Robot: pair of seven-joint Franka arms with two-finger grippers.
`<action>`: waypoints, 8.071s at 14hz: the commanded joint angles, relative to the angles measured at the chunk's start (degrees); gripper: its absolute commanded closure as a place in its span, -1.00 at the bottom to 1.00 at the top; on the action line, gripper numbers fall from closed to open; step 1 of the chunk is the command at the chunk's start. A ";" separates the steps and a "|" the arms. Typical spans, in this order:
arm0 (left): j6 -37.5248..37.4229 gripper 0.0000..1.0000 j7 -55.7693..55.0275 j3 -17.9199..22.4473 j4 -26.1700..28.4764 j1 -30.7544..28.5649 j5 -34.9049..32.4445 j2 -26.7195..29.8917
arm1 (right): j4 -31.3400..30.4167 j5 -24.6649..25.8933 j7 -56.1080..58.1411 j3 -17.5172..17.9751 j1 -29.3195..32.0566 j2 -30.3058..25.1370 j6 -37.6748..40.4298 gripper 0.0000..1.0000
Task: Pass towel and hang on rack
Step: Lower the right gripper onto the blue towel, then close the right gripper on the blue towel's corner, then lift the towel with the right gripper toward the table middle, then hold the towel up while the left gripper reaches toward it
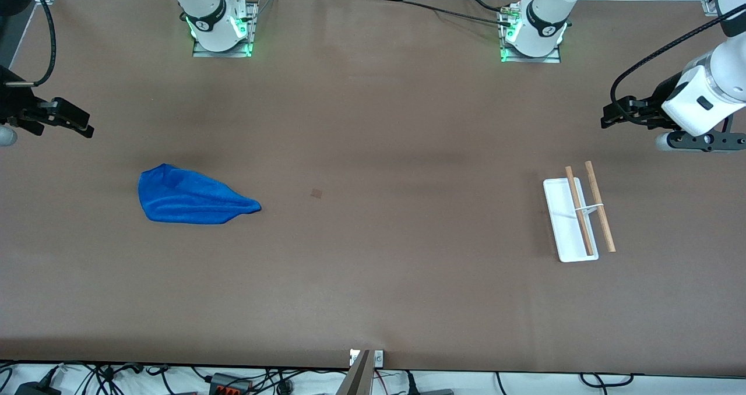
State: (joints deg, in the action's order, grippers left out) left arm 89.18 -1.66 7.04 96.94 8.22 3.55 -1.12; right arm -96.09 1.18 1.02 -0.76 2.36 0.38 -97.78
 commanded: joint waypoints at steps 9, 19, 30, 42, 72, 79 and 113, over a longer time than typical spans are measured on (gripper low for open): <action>-1.11 -1.00 1.58 0.08 -1.05 -0.39 1.02 -0.11 | -0.59 0.67 0.83 1.37 0.72 2.68 0.13 -1.00; -1.11 -1.00 1.58 0.08 -1.05 -0.48 1.02 -0.11 | 0.02 -0.03 7.38 1.64 -10.35 20.61 -8.64 -1.00; -1.11 -1.00 1.58 0.08 -1.05 -0.48 1.02 -0.20 | 3.18 -7.59 55.92 3.05 -12.29 36.17 -19.11 -1.00; -1.11 -1.00 1.58 0.17 -1.05 -0.48 1.02 -0.20 | 3.36 -5.93 66.40 2.96 -15.11 40.05 -27.29 -0.36; -1.02 -1.00 1.66 0.52 -1.05 -1.79 2.77 -0.72 | 19.51 -13.88 36.18 17.98 -19.23 28.71 -20.43 1.00; -0.41 -1.00 1.49 -0.01 -2.10 -1.19 2.60 -5.64 | 25.25 -26.11 18.17 18.34 -29.59 29.50 -31.21 1.00; 31.32 -1.00 100.97 -10.38 21.27 0.13 56.38 -20.41 | 25.16 -26.40 6.54 18.34 -37.69 31.26 -45.92 1.00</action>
State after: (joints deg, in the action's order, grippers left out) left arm 119.36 95.16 -3.11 117.54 7.39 57.15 -21.56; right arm -72.32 -24.50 7.87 17.63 -34.91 31.07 -143.48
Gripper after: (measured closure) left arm 0.000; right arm 0.982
